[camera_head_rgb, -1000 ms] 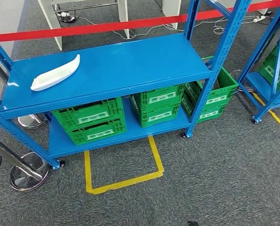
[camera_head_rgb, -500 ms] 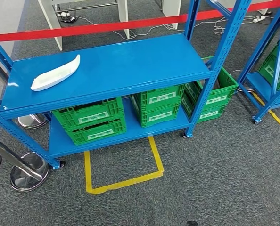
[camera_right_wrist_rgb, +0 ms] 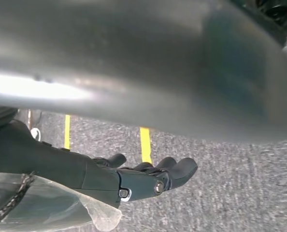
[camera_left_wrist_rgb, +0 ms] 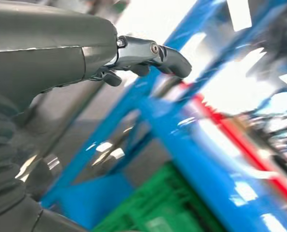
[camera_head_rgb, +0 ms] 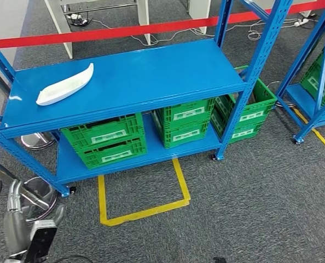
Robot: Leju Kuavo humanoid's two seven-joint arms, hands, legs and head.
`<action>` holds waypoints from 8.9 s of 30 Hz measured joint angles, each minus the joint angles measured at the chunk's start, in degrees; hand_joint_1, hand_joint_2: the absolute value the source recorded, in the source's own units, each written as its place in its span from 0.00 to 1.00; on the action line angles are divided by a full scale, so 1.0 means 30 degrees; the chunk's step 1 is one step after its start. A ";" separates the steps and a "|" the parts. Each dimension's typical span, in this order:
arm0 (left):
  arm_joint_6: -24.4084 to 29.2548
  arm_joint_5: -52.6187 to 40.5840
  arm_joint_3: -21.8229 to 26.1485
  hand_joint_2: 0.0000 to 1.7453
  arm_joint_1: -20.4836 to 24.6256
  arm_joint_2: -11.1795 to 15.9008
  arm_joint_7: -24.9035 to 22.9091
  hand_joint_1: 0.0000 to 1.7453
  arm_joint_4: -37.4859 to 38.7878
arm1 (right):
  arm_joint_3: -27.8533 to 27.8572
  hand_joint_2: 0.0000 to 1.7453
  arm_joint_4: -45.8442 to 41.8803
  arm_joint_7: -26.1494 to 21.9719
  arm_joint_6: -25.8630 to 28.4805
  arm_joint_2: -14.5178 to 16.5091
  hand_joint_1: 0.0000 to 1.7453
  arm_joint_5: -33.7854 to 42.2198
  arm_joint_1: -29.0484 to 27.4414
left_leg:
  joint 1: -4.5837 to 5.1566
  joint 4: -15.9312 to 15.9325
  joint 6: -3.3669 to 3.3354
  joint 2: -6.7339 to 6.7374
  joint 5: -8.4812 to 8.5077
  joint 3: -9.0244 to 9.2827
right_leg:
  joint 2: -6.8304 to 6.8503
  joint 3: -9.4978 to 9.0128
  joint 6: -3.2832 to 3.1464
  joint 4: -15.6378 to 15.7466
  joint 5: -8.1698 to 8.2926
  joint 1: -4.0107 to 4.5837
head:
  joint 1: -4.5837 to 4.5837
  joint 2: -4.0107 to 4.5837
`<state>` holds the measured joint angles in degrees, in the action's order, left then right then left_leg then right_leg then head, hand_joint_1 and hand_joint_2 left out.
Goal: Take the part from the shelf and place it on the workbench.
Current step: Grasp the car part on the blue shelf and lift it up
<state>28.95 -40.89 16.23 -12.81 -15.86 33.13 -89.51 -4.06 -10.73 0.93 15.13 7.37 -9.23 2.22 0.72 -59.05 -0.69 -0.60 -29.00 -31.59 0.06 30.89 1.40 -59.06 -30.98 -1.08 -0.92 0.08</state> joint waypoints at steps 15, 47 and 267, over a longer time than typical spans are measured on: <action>0.2971 -0.2478 -0.5469 0.25 -0.1015 0.1501 -0.1000 0.00 -0.2590 | -0.0508 1.00 0.0000 -0.2178 0.1322 -0.0007 0.00 -0.0641 0.0010 | 0.0003 -0.0002 -0.0001 0.0009 0.0000 0.0001 | -0.0012 0.0005 0.0008 0.0000 0.0005 -0.0001 | -0.0002 -0.0004; 0.3658 -0.0155 -0.6955 0.00 -0.1693 0.0669 -0.0741 0.00 -0.4742 | 0.0836 0.00 0.0000 -0.3683 -0.0976 0.0268 0.00 0.0395 0.0053 | -0.0055 0.0464 -0.0793 0.0078 0.0362 0.0032 | -0.0019 0.1194 0.0540 -0.2101 -0.1227 -0.0111 | -0.0060 0.0002; -0.1450 -0.8776 -0.9866 0.00 1.5283 0.4124 -0.7634 0.00 1.0465 | -0.1494 0.00 0.0160 -0.1873 -0.3453 0.0554 0.00 -0.5845 0.0593 | -0.0333 0.0513 -0.0511 0.0144 0.1184 -0.0738 | -0.0100 0.3671 0.0395 -0.4643 -0.0487 0.0119 | -0.0115 0.0002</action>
<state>24.60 -67.22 -13.37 33.03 -3.49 10.23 -58.12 -8.55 -10.25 -4.68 4.77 9.03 -26.77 4.00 -0.28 -57.52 -2.23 -0.17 -25.45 -33.80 -0.24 41.90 2.58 -72.99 -32.44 -0.72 -1.26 0.09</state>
